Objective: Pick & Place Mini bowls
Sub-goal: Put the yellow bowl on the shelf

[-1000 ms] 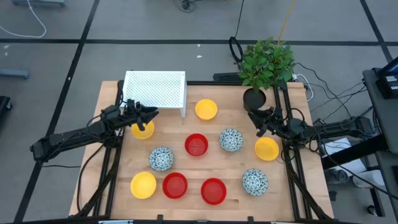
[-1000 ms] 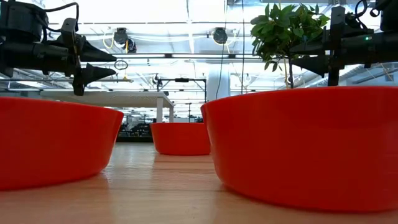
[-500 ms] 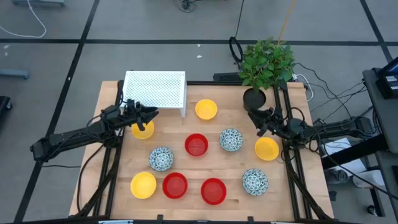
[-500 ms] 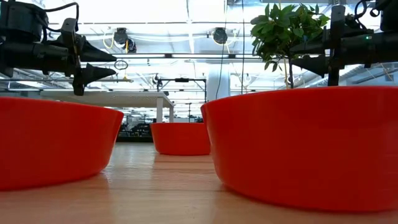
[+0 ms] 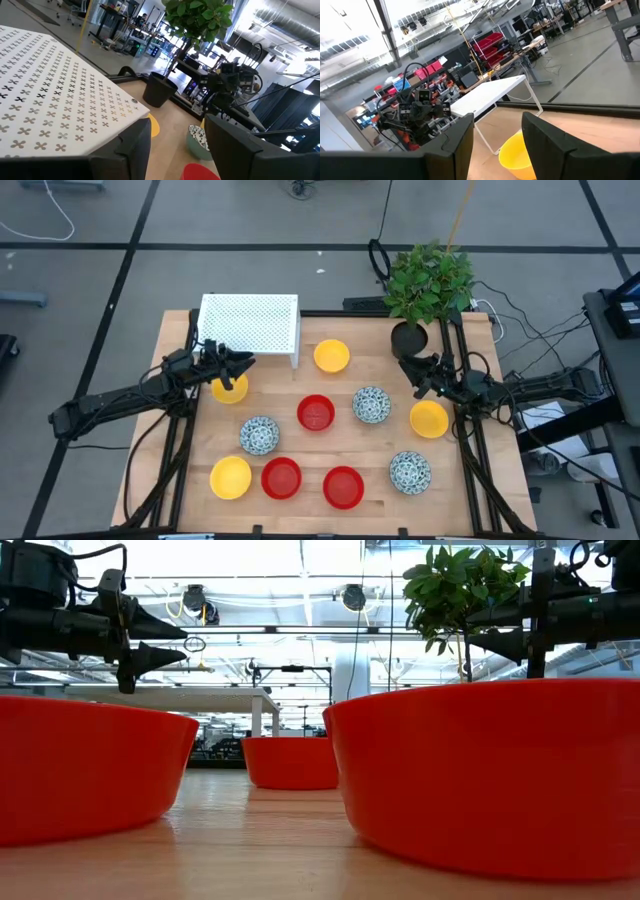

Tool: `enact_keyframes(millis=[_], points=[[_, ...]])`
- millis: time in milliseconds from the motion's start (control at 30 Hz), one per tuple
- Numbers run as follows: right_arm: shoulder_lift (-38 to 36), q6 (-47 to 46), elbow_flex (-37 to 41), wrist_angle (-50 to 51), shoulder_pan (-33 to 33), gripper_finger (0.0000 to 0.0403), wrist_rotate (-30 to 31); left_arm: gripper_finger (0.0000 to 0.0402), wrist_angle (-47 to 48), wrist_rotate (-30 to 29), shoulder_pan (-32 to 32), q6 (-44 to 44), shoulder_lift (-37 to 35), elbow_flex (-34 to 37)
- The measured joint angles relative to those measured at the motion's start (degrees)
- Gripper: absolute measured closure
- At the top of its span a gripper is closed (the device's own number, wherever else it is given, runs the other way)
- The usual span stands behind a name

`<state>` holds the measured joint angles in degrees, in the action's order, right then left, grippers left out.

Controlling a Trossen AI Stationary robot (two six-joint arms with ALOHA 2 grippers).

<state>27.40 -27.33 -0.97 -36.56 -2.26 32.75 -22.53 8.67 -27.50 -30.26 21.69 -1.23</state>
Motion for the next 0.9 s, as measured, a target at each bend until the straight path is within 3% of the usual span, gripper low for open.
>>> enact_keyframes(millis=[133, 400, 900], points=[[0.00, -0.71, -0.02, -0.02, 0.00, 0.0248, 0.00, 0.0215, 0.01, 0.00, 0.01, 0.00, 0.00, 0.00], [0.00, -11.39, -0.01, -0.02, 0.01, 0.0248, -0.01, 0.0215, -0.02, 0.01, 0.02, -0.02, -0.02, 0.00], [0.00, -11.21, 0.00, -0.02, 0.01, 0.0248, 0.03, 0.0215, -2.13, -0.40, -0.01, -2.18, 0.04, 0.00]])
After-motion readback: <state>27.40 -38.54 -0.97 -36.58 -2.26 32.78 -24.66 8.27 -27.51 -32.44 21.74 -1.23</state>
